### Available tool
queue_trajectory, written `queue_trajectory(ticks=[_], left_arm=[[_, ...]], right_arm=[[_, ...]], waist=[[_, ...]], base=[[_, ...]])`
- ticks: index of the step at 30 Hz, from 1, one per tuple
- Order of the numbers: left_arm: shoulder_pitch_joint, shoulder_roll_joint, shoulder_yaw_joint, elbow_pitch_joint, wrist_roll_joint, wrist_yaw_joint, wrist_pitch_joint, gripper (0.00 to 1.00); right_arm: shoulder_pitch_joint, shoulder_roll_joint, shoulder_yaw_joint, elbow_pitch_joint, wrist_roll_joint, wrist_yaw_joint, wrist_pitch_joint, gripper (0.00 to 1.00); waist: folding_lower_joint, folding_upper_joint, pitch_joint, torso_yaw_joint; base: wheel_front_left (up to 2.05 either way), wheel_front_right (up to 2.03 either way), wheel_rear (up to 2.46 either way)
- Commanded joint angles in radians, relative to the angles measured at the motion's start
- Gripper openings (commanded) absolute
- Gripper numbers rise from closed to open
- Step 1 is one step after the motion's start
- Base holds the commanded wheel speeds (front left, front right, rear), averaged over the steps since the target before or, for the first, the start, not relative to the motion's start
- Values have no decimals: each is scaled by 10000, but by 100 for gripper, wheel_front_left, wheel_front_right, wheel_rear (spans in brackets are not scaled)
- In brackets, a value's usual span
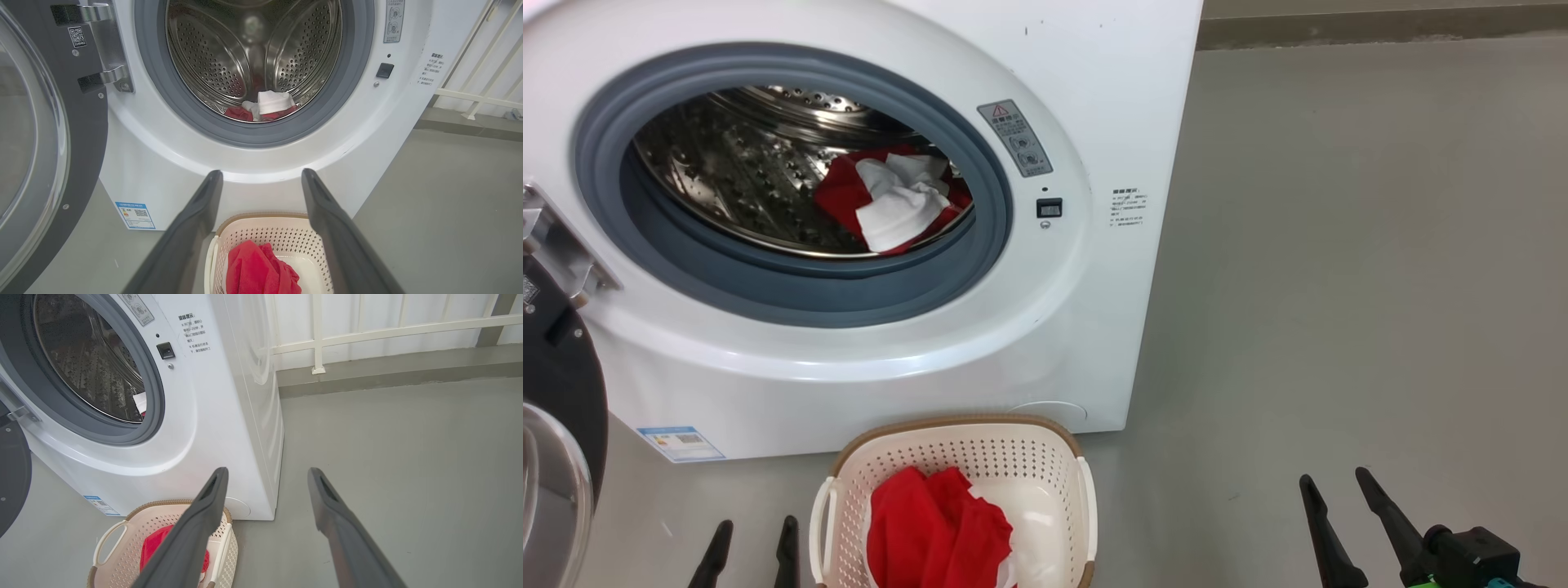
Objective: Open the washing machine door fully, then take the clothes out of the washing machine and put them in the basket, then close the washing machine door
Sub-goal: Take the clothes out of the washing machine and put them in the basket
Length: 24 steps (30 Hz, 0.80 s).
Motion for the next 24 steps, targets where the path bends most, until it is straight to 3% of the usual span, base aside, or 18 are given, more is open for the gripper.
queue_trajectory(ticks=[1,18,24], left_arm=[[-83,72,392,-297,112,-54,-63,100],[-240,-28,389,-485,57,-54,-63,100],[-1227,331,-304,-66,-290,-54,-63,100]], right_arm=[[-106,-180,180,-259,7,63,-65,100],[-311,-138,144,-367,-79,63,-65,100],[-609,16,193,-410,-147,63,-65,100]], waist=[[0,-1,-4,2],[0,-1,306,34],[0,-1,861,17]], base=[[0,0,0],[0,0,0],[0,0,0]])
